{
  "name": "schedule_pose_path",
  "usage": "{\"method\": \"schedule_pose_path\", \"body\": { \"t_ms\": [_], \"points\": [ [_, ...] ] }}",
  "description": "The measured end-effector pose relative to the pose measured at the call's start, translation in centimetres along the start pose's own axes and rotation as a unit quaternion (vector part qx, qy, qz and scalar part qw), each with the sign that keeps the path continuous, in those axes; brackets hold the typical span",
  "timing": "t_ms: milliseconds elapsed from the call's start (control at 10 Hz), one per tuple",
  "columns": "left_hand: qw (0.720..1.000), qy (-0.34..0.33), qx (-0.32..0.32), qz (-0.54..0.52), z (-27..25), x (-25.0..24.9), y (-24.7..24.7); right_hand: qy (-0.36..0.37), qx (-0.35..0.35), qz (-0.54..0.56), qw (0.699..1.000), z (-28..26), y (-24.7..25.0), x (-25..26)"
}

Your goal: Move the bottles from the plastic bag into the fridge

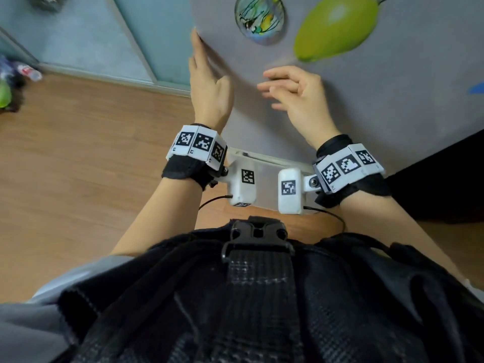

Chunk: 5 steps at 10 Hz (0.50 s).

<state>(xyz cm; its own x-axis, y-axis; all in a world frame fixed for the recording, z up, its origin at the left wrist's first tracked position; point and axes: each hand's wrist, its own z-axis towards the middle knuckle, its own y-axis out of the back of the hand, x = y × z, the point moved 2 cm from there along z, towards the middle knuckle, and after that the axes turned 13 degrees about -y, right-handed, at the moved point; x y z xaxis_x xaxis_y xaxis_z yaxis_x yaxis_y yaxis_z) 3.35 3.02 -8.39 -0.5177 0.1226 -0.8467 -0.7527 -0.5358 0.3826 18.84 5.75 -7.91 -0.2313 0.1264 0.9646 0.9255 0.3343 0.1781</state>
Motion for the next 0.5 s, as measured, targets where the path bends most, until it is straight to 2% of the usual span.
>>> {"method": "schedule_pose_path", "body": {
  "t_ms": [200, 500],
  "points": [
    [0.997, -0.066, 0.012, -0.030, 0.0, 0.9, -0.5, -0.010, -0.037, 0.004, 0.999, -0.9, -0.7, -0.6],
    [0.999, -0.018, 0.011, -0.042, -4.1, -3.9, -1.0, 0.003, -0.078, 0.020, 0.997, -6.1, 2.0, -1.6]
  ]
}}
